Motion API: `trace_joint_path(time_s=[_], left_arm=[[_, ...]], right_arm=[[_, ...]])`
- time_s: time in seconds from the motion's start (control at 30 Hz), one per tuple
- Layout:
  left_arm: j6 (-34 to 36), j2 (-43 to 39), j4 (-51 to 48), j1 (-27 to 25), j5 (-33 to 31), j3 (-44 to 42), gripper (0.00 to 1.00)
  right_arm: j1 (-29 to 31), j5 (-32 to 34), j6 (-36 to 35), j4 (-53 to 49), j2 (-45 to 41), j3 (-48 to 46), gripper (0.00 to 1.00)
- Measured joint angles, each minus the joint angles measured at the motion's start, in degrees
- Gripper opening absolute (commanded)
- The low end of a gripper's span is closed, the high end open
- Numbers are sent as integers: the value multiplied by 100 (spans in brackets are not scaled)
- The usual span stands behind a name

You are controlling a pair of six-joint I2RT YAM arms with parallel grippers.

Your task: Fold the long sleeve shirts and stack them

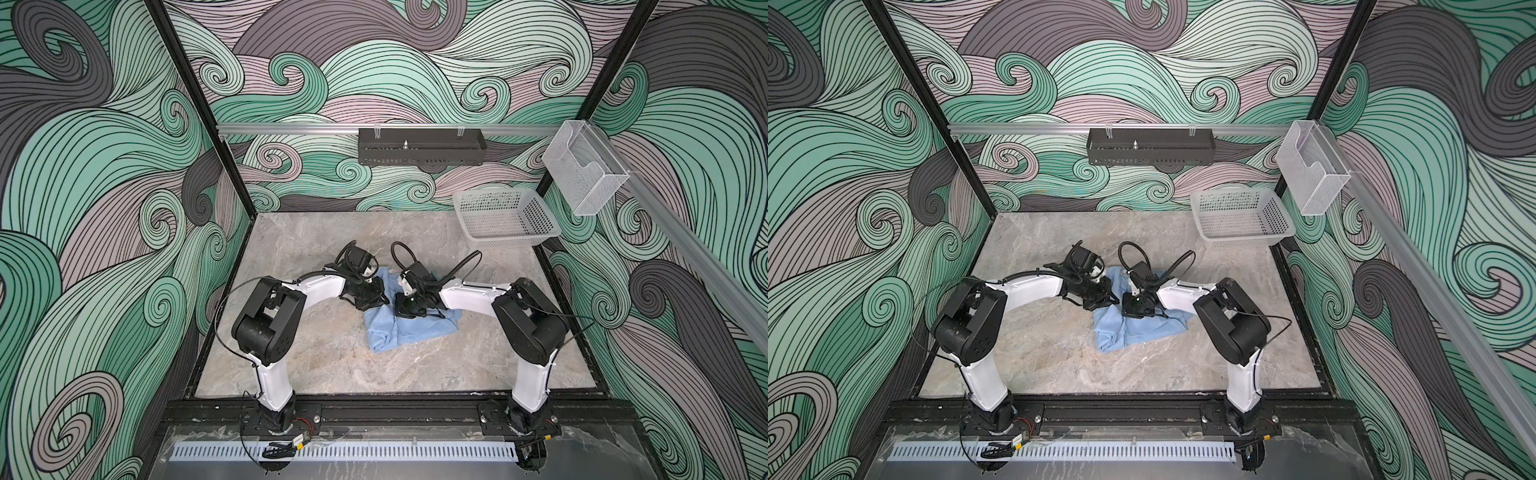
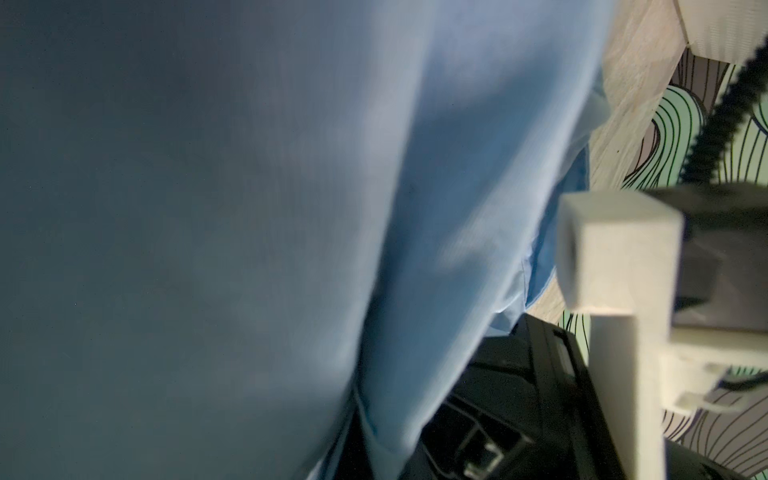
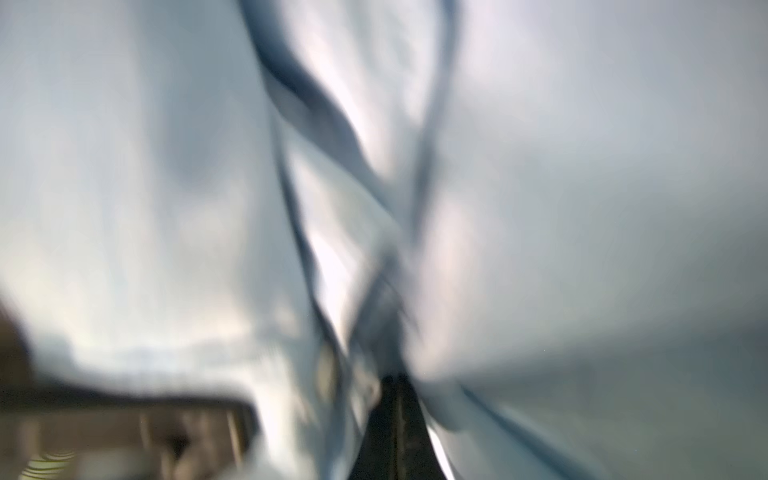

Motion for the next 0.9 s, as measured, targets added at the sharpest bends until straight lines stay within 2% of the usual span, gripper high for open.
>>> trace_joint_path(time_s=[0.07,0.17,0.27,0.37,0.43,0.57,0.67,0.9], left_arm=[[22,149,46,44,35,-2,0],[33,407,175,70,160,-2,0],[57,461,238,98,284,-2,0],[103,461,225,103,297,2,0],[155,463,197,103,295,17,0],[240,485,142,105,297,46,0],[354,503,109,166,319,44,0],[638,468,52,437,564,-136,0]], right_arm=[[-79,105,-52,-184,-264,-26,24],[-313,173,-210,-435,-730,39,29],[-715,216,-448,-686,-1108,120,28],[-1307,195,-745,-872,-1241,144,23],[-1759,164,-949,-1023,-1163,144,20],[-2350,146,-1338,-1279,-756,144,22],[-2500,157,-1547,-1462,-455,144,26],[-2503,90,-1788,-1532,-140,146,29]])
